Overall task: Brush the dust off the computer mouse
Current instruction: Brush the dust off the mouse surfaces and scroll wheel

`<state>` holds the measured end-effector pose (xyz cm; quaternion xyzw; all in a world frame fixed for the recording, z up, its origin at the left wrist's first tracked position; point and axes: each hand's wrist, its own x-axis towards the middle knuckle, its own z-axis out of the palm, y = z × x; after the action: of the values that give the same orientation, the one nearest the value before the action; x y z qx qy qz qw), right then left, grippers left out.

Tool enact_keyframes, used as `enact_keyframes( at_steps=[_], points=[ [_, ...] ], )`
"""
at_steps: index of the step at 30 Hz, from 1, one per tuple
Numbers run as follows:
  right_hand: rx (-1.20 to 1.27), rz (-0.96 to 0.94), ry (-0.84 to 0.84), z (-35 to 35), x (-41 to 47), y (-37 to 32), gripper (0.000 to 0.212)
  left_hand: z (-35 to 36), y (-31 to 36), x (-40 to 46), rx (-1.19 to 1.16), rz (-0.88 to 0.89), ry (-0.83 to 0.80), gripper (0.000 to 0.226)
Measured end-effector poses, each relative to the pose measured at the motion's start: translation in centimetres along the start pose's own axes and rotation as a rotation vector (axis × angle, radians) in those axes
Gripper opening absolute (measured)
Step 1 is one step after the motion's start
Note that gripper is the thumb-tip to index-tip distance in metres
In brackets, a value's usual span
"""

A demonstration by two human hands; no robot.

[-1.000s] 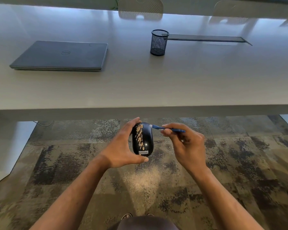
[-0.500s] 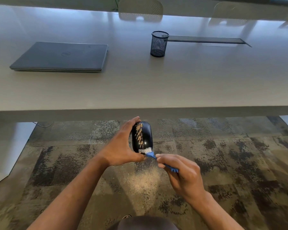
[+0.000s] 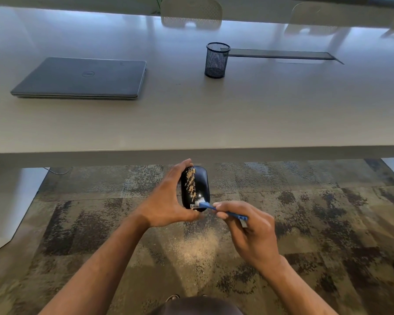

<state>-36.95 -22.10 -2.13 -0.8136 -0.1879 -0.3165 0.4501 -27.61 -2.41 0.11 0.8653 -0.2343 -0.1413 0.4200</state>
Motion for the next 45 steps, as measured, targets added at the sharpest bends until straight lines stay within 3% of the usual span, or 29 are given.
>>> enact_keyframes(
  at_steps=[7, 15, 23, 30, 41, 45],
  points=[
    [0.074, 0.131, 0.053, -1.1, 0.7, -0.2, 0.011, 0.0, -0.4, 0.2, 0.017, -0.003, 0.01, 0.119],
    [0.009, 0.098, -0.165, 0.9, 3.1, -0.7, 0.019, 0.5, -0.2, 0.8, -0.02, -0.008, -0.016, 0.122],
    [-0.082, 0.124, -0.242, -2.1, 2.4, 0.8, 0.017, 0.5, -0.5, 0.8, 0.013, -0.013, -0.003, 0.121],
    [0.046, 0.223, -0.129, -2.6, 3.8, 0.4, 0.01, 0.5, -0.2, 1.2, 0.009, -0.012, -0.002, 0.121],
    [0.053, 0.266, -0.215, -2.2, 2.5, 1.4, 0.013, 0.5, -0.1, 1.5, 0.026, -0.007, -0.015, 0.121],
    [0.059, 0.314, -0.121, -3.3, 2.8, 1.8, 0.017, 0.5, 0.0, 1.6, 0.028, -0.017, -0.019, 0.122]
  ],
)
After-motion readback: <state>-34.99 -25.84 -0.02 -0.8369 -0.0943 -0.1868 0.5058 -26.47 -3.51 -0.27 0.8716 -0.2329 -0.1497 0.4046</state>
